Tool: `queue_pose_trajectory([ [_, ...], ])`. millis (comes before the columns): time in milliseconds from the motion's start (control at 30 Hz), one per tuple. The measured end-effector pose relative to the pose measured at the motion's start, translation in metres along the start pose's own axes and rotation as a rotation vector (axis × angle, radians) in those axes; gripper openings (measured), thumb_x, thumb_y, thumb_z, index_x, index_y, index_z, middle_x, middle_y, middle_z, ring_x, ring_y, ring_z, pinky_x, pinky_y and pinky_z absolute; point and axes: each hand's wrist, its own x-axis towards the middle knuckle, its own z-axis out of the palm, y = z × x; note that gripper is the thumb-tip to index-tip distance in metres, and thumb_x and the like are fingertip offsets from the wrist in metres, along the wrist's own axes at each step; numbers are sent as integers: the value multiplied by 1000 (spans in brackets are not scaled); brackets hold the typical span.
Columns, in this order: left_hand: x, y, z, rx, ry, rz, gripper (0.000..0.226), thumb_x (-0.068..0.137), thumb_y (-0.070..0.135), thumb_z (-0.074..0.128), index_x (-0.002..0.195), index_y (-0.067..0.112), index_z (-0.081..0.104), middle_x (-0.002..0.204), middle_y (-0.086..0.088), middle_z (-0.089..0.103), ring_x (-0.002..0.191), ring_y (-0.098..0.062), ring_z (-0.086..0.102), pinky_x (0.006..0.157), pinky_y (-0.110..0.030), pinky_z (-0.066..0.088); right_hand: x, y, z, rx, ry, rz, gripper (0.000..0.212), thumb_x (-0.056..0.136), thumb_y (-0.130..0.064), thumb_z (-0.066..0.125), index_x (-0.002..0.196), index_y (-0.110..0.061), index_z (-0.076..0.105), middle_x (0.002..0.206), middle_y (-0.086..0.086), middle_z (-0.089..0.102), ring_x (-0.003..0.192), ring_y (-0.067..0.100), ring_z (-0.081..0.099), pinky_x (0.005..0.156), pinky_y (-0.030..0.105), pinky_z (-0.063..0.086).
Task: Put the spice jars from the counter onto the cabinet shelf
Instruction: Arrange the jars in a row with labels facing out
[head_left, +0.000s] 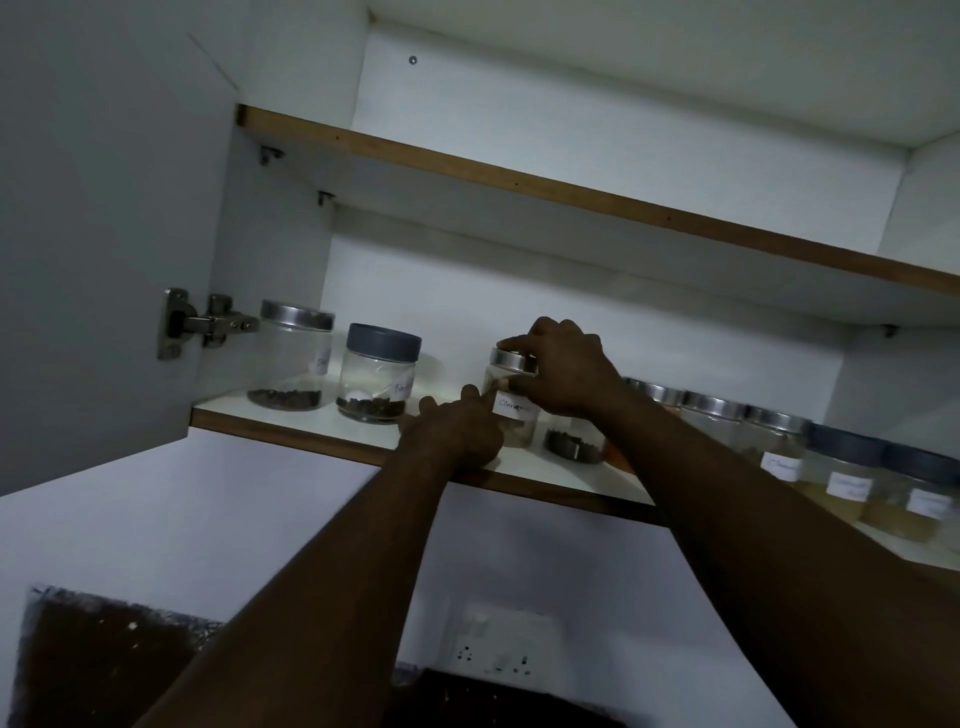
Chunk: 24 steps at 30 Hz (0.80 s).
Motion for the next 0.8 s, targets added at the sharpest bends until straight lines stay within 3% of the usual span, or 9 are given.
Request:
queue_pose_trajectory([
  [333, 14, 1, 6, 7, -98, 43, 59, 97, 37, 42, 154, 27, 29, 156, -13, 40, 149, -40, 18, 117, -62, 23, -8, 17, 2, 32, 11, 19, 60, 88, -65, 64, 142, -42, 54, 130, -1, 56, 123, 26, 48, 96, 46, 38],
  [467, 7, -1, 7, 5, -59, 69, 59, 94, 35, 47, 150, 24, 35, 151, -16, 45, 146, -39, 24, 112, -59, 30, -9, 16, 4, 49, 26, 33, 58, 88, -64, 65, 141, -42, 55, 130, -2, 57, 124, 27, 48, 97, 47, 39],
  [633, -16, -14, 12, -14, 337, 104, 55, 83, 46, 71, 126, 15, 56, 120, -8, 65, 127, -33, 48, 96, -42, 48, -4, 5, -1, -4, 44, 103, 72, 85, -75, 57, 144, -34, 51, 141, 0, 57, 132, 29, 50, 103, 53, 39],
  [700, -25, -25, 11, 55, 479, 81, 67, 79, 59, 75, 123, 12, 56, 118, -9, 66, 119, -33, 53, 93, -41, 49, 4, -11, -5, 15, 131, 113, 75, 84, -77, 54, 142, -30, 52, 139, 1, 60, 130, 29, 52, 103, 53, 39],
  [800, -32, -49, 1, 63, 622, -25, 80, 75, 62, 78, 129, 9, 51, 123, -12, 62, 117, -33, 53, 92, -43, 50, 19, -48, -3, 151, 154, 44, 70, 87, -72, 58, 142, -29, 52, 137, -1, 63, 128, 26, 54, 103, 50, 39],
])
